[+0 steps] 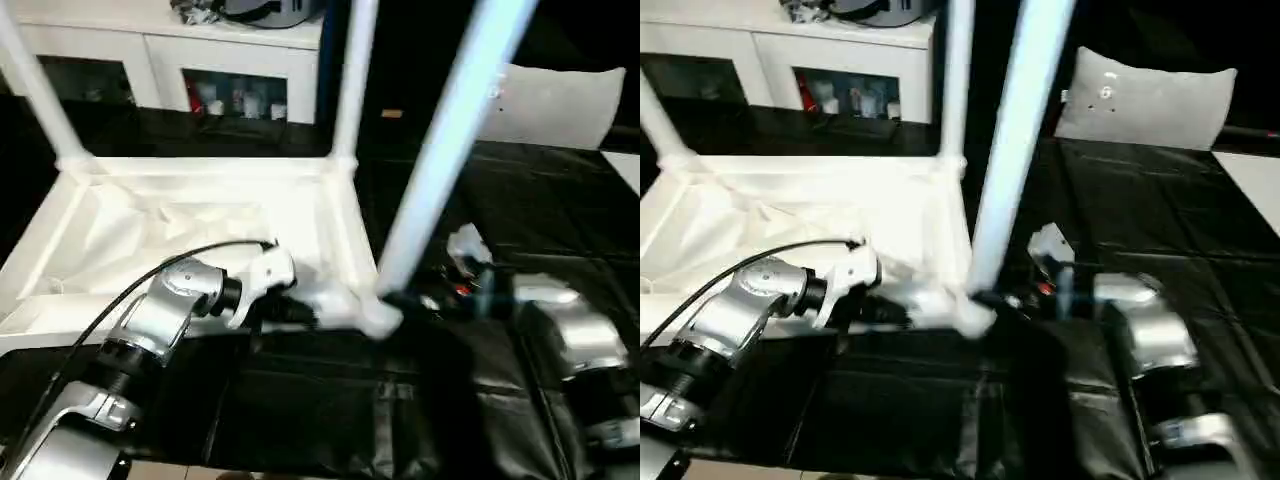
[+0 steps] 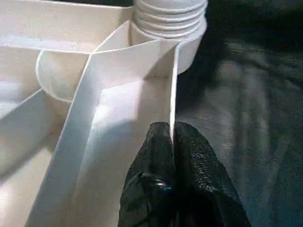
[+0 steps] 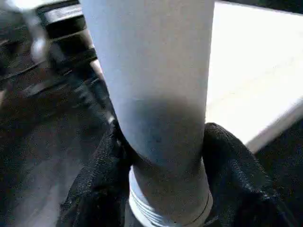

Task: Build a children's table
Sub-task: Rotate leg to tighten

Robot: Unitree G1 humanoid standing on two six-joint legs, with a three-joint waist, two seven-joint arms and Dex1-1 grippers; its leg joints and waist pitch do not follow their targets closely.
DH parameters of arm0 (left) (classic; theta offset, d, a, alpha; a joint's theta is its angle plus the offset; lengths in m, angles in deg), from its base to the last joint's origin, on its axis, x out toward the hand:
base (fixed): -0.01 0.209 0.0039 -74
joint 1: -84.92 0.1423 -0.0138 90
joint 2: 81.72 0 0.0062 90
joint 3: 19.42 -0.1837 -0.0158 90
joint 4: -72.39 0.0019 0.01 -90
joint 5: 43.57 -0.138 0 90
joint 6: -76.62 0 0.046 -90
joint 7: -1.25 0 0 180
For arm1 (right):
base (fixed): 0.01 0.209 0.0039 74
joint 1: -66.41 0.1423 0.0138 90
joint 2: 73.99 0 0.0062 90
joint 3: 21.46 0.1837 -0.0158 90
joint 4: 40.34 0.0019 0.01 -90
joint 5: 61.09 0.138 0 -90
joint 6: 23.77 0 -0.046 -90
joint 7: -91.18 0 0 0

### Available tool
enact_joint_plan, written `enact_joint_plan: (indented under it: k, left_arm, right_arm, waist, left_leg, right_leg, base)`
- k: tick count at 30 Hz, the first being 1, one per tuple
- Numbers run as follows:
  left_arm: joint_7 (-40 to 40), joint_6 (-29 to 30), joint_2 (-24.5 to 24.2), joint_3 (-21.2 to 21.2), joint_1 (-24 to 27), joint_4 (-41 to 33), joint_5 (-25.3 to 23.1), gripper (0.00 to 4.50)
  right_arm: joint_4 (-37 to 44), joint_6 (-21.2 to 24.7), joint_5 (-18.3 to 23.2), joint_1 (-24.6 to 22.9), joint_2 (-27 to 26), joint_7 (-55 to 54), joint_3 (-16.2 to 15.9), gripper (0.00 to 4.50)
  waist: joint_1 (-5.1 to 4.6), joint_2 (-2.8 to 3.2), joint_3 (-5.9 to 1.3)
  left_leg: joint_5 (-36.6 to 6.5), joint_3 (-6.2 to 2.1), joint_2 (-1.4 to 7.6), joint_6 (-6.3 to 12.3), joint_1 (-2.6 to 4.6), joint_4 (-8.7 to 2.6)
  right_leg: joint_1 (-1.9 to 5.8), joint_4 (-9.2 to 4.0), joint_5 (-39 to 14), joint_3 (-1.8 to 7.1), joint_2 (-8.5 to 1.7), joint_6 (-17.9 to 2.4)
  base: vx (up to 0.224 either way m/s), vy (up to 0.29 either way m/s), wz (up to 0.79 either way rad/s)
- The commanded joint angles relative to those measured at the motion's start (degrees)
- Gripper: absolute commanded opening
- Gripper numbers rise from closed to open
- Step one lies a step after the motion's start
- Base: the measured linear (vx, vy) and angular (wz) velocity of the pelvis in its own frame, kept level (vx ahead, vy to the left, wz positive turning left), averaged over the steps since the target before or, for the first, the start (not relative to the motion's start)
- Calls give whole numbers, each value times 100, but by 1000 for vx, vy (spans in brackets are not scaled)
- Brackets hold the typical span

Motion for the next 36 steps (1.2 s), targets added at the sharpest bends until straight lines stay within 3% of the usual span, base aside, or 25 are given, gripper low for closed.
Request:
enact_joint_plan:
  k: [1,4,5,7,9,10,14,17,19,27,29,30,36]
  left_arm:
    - [-436,342,295,-55,11,-97,-81,0]
    - [-1090,612,730,-13,-97,-39,-190,0]
    - [-1397,708,923,22,-166,35,-236,0]
    - [-1933,901,1262,119,-299,175,-266,0]
    - [-2384,994,1493,169,-396,292,-351,0]
    - [-2536,993,1574,155,-435,348,-406,0]
    - [-2760,1104,1776,176,-428,291,-478,0]
    - [-2688,1054,1634,37,-329,212,-574,0]
    - [-2488,858,1453,-73,-260,163,-622,0]
    - [-1645,301,879,-287,-52,29,-626,0]
    - [-1393,246,715,-361,-30,1,-595,0]
    - [-1013,-75,490,-457,-21,-3,-563,0]
    - [89,-849,-23,-676,26,-77,-429,0]
  right_arm:
    - [-320,211,-182,70,-203,-661,-3,190]
    - [-945,218,-426,259,-510,-1766,175,190]
    - [-1299,213,-462,415,-614,-2226,300,190]
    - [-1807,275,-441,693,-788,-2973,559,190]
    - [-1614,323,-429,628,-993,-3262,646,190]
    - [-1425,256,-483,536,-1046,-3240,587,246]
    - [-997,48,-532,293,-1210,-3136,508,278]
    - [-759,-328,-482,71,-1170,-2911,426,296]
    - [-562,-430,-450,-70,-1088,-2686,402,315]
    - [195,-538,-290,-384,-537,-1823,407,384]
    - [428,-474,-231,-451,-338,-1537,357,404]
    - [720,-407,-213,-523,-41,-1110,249,422]
    - [758,-385,-188,-395,363,-77,-34,408]
  waist:
    - [23,-10,-291]
    - [-25,46,-300]
    - [-83,39,-301]
    - [-124,81,-310]
    - [-113,57,-315]
    - [-89,56,-330]
    - [-18,39,-367]
    - [26,47,-365]
    - [46,61,-363]
    - [-34,76,-376]
    - [-28,70,-372]
    - [23,72,-369]
    - [63,89,-376]
  left_leg:
    - [-885,-104,323,103,9,-518]
    - [-1003,-135,323,-31,6,-548]
    - [-1054,-125,319,-77,14,-547]
    - [-1135,-128,283,-137,24,-531]
    - [-1089,-123,287,-89,1,-535]
    - [-1026,-116,290,-22,23,-521]
    - [-612,-90,281,203,-14,-498]
    - [-568,-89,293,277,-23,-503]
    - [-627,-101,305,292,-21,-516]
    - [-523,-98,308,423,-34,-521]
    - [-490,-88,314,453,-19,-514]
    - [-454,-94,321,505,-11,-512]
    - [-483,-75,339,482,21,-514]
  right_leg:
    - [279,-530,-1784,274,-569,-1210]
    - [275,-548,-1967,270,-556,-1089]
    - [257,-552,-1888,265,-551,-1138]
    - [261,-565,-1953,258,-543,-1159]
    - [285,-594,-1868,262,-534,-1078]
    - [274,-585,-1672,269,-532,-1093]
    - [311,-549,-1097,268,-529,-1145]
    - [304,-527,-952,250,-526,-1204]
    - [303,-541,-1006,247,-527,-1136]
    - [325,-524,-732,237,-515,-1194]
    - [316,-510,-622,234,-504,-1260]
    - [330,-507,-580,237,-511,-1239]
    - [297,-466,-398,238,-520,-1409]
  base:
    - [0,0,0]
    - [0,0,0]
    - [0,0,0]
    - [0,0,0]
    - [0,0,0]
    - [0,0,0]
    - [0,0,0]
    - [0,0,0]
    - [0,0,0]
    - [0,0,0]
    - [0,0,0]
    - [0,0,0]
    - [0,0,0]
